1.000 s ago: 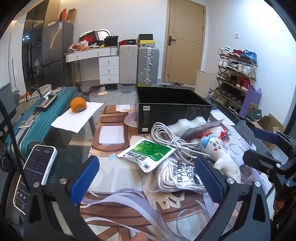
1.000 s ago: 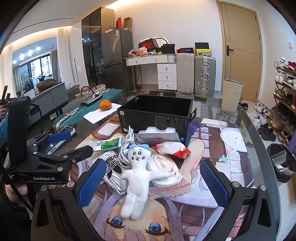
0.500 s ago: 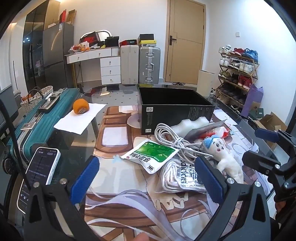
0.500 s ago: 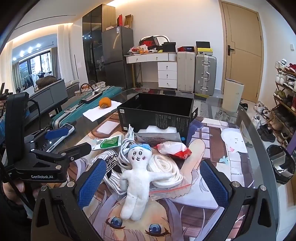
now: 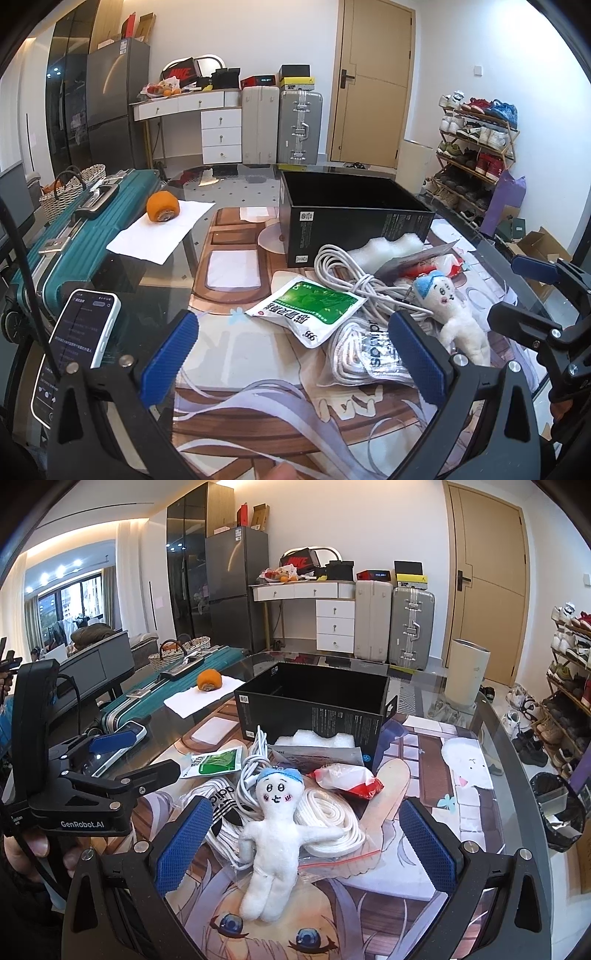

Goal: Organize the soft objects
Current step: 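Move the right gripper toward the white plush doll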

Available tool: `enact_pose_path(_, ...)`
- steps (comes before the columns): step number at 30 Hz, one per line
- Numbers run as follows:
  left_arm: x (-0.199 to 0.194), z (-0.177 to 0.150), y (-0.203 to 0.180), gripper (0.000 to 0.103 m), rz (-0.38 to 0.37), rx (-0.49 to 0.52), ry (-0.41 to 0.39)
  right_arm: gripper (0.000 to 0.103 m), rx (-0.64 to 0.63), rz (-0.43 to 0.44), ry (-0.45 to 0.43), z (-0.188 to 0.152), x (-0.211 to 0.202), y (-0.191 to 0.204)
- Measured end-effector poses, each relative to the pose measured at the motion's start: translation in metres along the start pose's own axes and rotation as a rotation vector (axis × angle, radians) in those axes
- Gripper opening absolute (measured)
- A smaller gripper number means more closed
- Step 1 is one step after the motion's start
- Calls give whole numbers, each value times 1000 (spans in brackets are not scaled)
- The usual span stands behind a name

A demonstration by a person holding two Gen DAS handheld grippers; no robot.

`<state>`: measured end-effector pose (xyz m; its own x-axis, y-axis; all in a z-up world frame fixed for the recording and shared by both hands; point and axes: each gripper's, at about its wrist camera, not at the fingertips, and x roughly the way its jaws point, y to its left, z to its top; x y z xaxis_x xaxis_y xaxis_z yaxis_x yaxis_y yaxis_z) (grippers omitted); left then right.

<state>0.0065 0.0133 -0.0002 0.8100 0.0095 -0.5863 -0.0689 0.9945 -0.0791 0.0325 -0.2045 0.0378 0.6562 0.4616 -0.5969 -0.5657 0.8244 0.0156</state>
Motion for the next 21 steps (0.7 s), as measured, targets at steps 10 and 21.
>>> enact_pose_path(10,7,4,-1,103,-2,4,18,103,11,10,36,2,9,-4)
enact_pose_path(21,12,10,-3,103,4,7,34,103,17,33,82,-3,17,-8)
